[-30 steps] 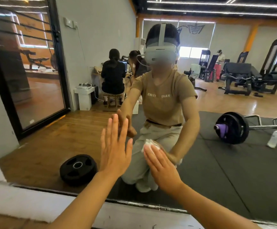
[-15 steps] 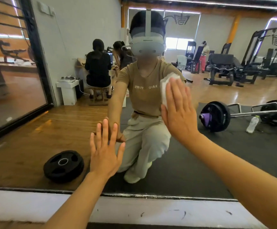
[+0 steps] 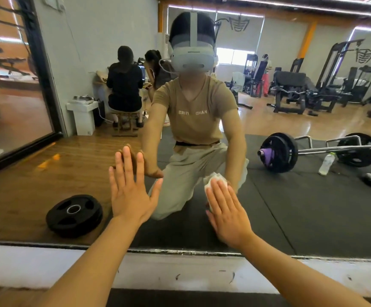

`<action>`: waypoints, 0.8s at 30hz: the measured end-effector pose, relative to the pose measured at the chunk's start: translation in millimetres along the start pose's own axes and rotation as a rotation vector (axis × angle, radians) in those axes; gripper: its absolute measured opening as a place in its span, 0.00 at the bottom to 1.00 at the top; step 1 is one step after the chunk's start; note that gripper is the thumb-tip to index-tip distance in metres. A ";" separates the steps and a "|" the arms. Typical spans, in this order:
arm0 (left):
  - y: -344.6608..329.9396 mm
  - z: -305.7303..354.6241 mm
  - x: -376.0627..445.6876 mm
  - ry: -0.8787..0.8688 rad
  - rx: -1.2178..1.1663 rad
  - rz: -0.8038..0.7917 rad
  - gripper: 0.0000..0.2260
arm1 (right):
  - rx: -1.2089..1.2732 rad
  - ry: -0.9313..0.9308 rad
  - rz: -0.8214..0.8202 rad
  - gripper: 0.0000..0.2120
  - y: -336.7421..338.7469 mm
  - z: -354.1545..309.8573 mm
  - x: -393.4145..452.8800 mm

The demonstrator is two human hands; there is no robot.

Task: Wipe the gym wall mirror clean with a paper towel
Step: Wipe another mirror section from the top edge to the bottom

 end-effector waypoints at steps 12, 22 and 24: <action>11.2 62.6 -5.7 0.045 -0.370 0.170 0.33 | 0.023 -0.071 0.270 0.30 73.3 132.1 85.2; -34.7 153.8 -13.8 -0.082 -0.277 0.169 0.30 | 0.193 -0.168 0.296 0.35 36.6 127.7 35.0; -42.2 154.0 -18.6 -0.065 -0.267 0.157 0.30 | 0.145 -0.051 0.189 0.37 6.1 96.5 -14.4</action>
Point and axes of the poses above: each hand's wrist, its own x-axis towards the middle knuckle, its own y-axis out of the back of the hand, z = x × y, the point moved 7 cm from there along x, towards the middle knuckle, and after that the axes turned 8 degrees about -x, right-handed, at the moved point
